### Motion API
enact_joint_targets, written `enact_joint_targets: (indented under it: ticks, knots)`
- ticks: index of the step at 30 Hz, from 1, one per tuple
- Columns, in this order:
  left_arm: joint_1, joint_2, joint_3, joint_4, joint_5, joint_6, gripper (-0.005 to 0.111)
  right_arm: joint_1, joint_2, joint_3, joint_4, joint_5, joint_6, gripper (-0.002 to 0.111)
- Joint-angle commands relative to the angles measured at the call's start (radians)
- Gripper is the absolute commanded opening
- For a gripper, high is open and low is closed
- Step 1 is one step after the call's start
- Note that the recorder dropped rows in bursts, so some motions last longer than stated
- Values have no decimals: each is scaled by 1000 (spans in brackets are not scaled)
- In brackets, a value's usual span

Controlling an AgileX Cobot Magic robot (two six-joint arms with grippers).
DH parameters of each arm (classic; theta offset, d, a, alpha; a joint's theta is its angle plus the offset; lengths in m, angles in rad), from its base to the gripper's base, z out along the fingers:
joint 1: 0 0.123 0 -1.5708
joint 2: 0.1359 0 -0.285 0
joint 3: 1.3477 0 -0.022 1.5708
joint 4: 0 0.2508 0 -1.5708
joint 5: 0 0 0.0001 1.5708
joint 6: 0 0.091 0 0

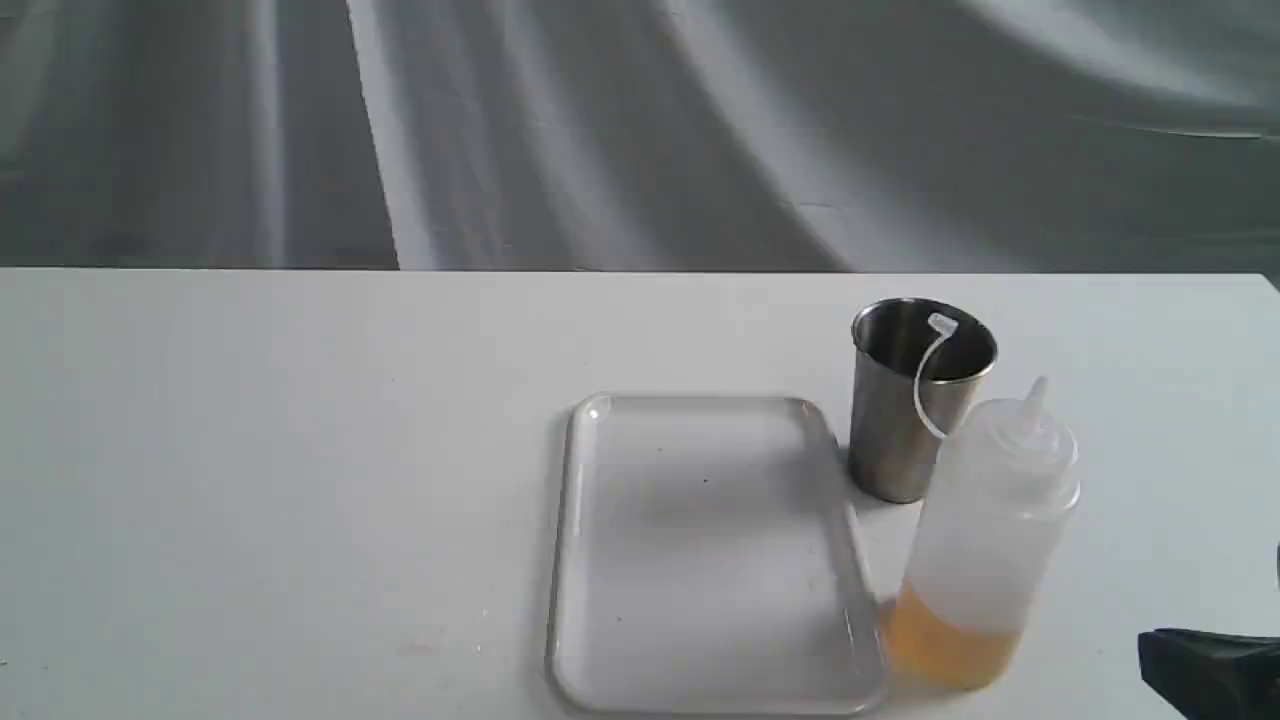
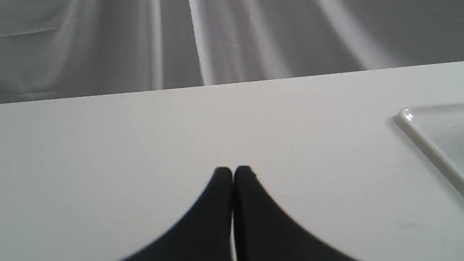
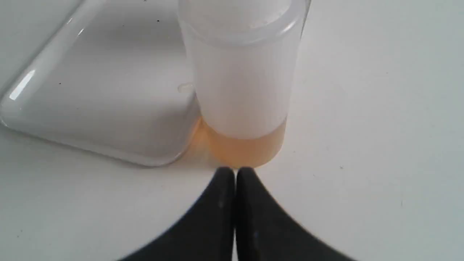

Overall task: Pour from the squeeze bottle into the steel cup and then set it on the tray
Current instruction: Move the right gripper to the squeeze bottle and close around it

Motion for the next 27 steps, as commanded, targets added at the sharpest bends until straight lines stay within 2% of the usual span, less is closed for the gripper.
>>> enact_joint_targets:
  ticks: [1, 5, 7, 11, 14, 16, 22, 27]
  knots:
    - [2, -3, 4, -1, -7, -2, 0, 4, 1, 4, 5, -14, 3, 1]
    - [2, -3, 4, -1, -7, -2, 0, 4, 1, 4, 5, -14, 3, 20]
    - [2, -3, 4, -1, -7, -2, 0, 4, 1, 4, 5, -14, 3, 35]
    - [2, -3, 4, -1, -7, -5, 0, 4, 1, 4, 5, -12, 3, 74]
    - [2, -3, 4, -1, -7, -5, 0, 4, 1, 4, 5, -12, 3, 90]
    - [2, -3, 4, -1, -7, -5, 0, 4, 1, 8, 5, -21, 3, 93]
    - [2, -3, 4, -1, -7, -1, 0, 4, 24, 33, 5, -76, 3, 93]
    - [2, -3, 4, -1, -7, -1, 0, 4, 162, 33, 5, -172, 3, 93]
